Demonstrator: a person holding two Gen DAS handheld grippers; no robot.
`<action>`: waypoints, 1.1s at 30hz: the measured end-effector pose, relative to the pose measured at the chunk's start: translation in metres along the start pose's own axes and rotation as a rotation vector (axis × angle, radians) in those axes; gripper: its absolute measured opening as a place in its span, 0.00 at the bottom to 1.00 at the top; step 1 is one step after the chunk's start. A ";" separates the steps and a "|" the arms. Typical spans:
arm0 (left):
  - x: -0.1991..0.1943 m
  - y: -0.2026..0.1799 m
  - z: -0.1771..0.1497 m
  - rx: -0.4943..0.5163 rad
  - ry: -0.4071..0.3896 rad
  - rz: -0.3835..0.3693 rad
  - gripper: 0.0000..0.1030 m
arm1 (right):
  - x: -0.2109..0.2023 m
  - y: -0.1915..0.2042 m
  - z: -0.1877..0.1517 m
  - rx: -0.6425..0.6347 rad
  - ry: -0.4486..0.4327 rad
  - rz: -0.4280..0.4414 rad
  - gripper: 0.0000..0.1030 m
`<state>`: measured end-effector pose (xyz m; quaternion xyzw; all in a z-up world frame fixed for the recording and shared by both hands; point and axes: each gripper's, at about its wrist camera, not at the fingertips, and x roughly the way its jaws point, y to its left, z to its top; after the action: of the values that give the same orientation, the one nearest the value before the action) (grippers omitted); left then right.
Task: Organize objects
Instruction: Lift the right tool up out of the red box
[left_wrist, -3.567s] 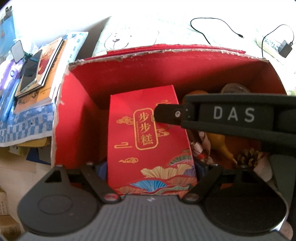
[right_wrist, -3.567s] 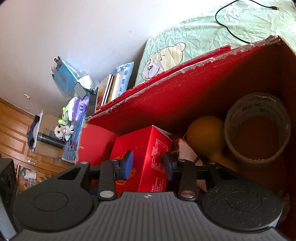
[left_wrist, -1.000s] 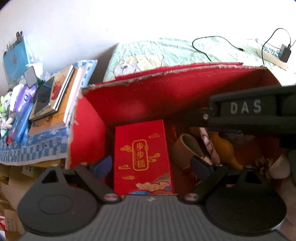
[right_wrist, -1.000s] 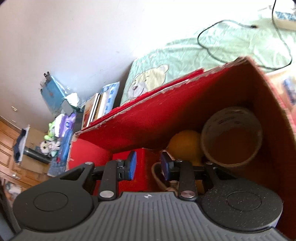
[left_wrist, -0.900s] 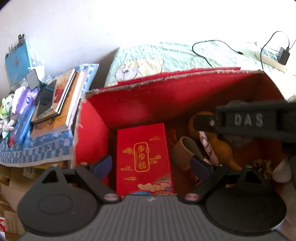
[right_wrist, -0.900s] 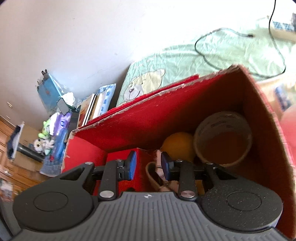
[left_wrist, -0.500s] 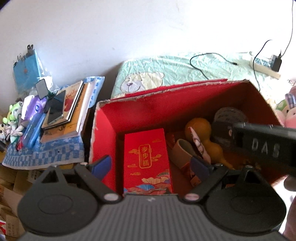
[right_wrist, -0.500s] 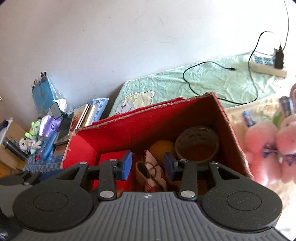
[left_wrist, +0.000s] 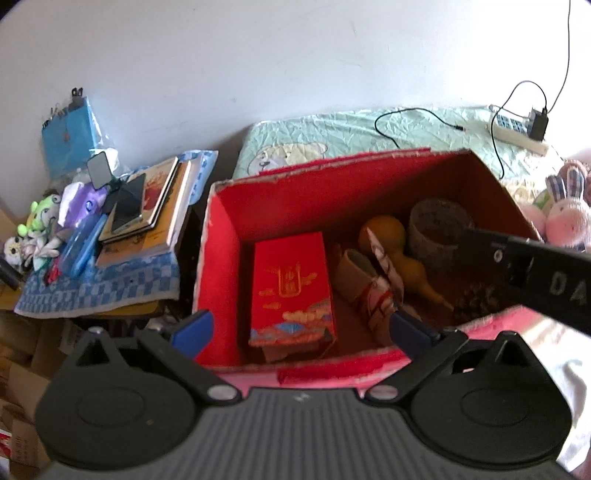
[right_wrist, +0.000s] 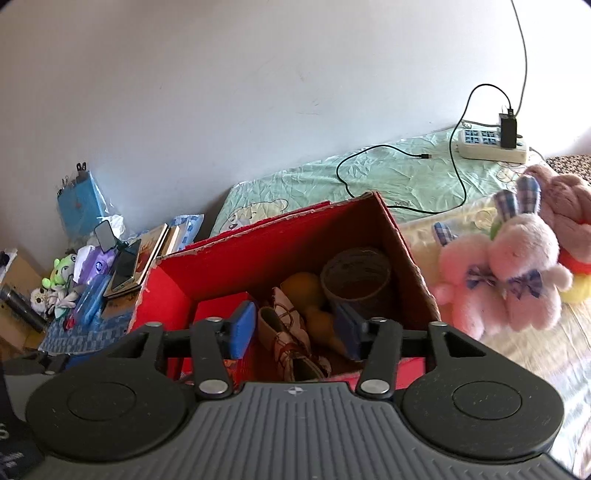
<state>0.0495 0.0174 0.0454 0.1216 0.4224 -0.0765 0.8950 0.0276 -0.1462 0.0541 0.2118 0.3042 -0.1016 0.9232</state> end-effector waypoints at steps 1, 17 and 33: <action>-0.002 0.000 -0.002 0.002 0.006 -0.007 0.98 | -0.004 -0.001 -0.002 0.002 -0.004 -0.001 0.55; 0.013 -0.034 -0.034 -0.029 0.201 -0.002 0.99 | -0.020 -0.036 -0.035 -0.039 0.150 -0.059 0.55; 0.029 -0.054 -0.048 -0.021 0.327 -0.054 0.99 | -0.015 -0.052 -0.046 -0.002 0.236 -0.094 0.58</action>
<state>0.0194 -0.0214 -0.0152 0.1117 0.5663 -0.0752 0.8131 -0.0248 -0.1710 0.0122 0.2067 0.4206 -0.1185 0.8754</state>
